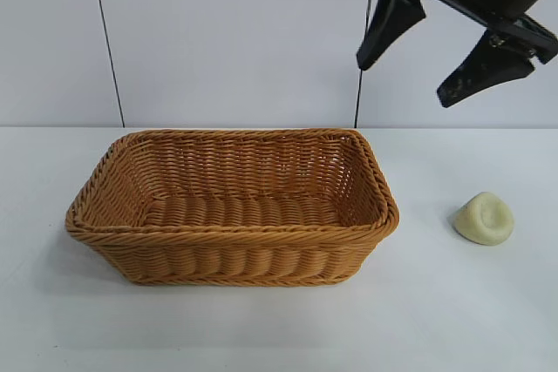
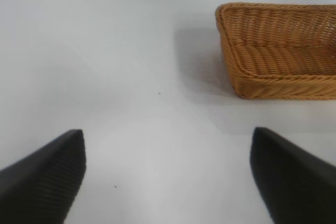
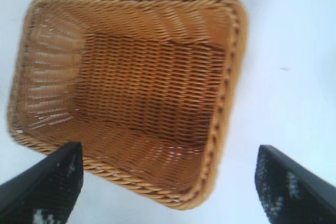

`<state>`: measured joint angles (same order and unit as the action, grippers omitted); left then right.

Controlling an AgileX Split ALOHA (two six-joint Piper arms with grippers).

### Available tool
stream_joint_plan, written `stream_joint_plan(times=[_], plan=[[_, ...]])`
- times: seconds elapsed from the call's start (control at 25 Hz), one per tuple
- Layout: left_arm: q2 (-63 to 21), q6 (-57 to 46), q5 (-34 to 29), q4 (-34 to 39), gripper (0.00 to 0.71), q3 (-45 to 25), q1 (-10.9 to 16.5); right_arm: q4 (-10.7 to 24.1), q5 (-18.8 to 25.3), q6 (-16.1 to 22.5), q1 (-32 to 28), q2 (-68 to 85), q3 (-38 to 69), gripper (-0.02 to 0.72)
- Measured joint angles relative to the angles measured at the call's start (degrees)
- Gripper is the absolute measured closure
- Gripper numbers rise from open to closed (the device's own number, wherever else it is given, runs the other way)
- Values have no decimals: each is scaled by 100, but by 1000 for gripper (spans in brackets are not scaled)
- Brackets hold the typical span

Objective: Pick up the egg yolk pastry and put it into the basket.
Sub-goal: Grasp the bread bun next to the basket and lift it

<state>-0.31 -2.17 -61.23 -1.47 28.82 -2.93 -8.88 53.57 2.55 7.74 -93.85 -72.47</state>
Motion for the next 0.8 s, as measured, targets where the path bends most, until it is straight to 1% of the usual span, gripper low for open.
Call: stream_joint_plan(times=[0.12, 0.28, 0.44, 0.6, 0.8], plan=[[0, 0, 0, 0, 95, 0, 0, 71, 40, -18, -309, -221, -6, 68], [0, 0, 0, 0, 95, 0, 0, 71, -14, -36, -636, -650, -6, 68], [0, 0, 4, 0, 95, 0, 0, 81, -413, -36, -827, -1124, -6, 68], [0, 0, 4, -5, 95, 0, 0, 5, -810, -31, -855, -1550, -6, 68], [0, 0, 4, -5, 95, 0, 0, -69, -1005, -20, -855, -2028, -6, 68]])
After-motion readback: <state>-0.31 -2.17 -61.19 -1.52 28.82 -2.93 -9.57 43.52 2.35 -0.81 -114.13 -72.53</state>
